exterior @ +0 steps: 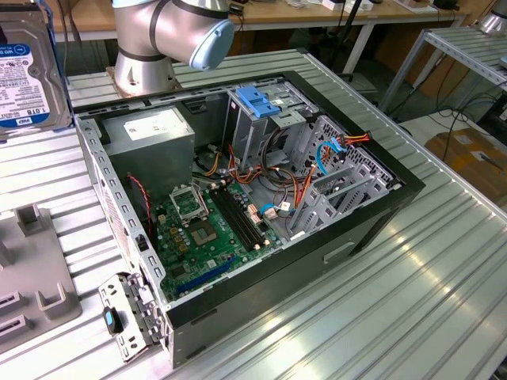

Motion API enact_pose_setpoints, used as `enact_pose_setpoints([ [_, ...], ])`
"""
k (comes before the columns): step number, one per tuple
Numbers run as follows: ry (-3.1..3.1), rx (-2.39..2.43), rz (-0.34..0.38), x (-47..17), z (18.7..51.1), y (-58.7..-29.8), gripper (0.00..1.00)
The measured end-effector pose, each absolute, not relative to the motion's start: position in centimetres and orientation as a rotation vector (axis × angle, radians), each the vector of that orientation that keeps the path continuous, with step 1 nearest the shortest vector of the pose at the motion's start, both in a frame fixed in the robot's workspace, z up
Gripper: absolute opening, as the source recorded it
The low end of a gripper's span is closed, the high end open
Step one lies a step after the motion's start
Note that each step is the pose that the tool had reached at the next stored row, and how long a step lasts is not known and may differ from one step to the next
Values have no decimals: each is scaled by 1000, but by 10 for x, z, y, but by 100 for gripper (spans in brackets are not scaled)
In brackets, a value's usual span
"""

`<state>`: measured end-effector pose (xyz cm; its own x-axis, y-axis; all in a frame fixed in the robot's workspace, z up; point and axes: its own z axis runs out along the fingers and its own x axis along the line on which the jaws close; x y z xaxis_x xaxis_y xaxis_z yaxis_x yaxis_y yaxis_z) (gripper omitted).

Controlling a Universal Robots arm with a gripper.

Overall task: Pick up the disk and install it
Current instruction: 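Pick up the disk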

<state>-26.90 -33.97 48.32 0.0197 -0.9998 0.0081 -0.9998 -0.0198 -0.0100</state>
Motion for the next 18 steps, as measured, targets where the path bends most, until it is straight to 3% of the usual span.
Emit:
enact_pose_setpoints([
  [18, 2198, -2242, -20, -214, 483, -340, 35],
])
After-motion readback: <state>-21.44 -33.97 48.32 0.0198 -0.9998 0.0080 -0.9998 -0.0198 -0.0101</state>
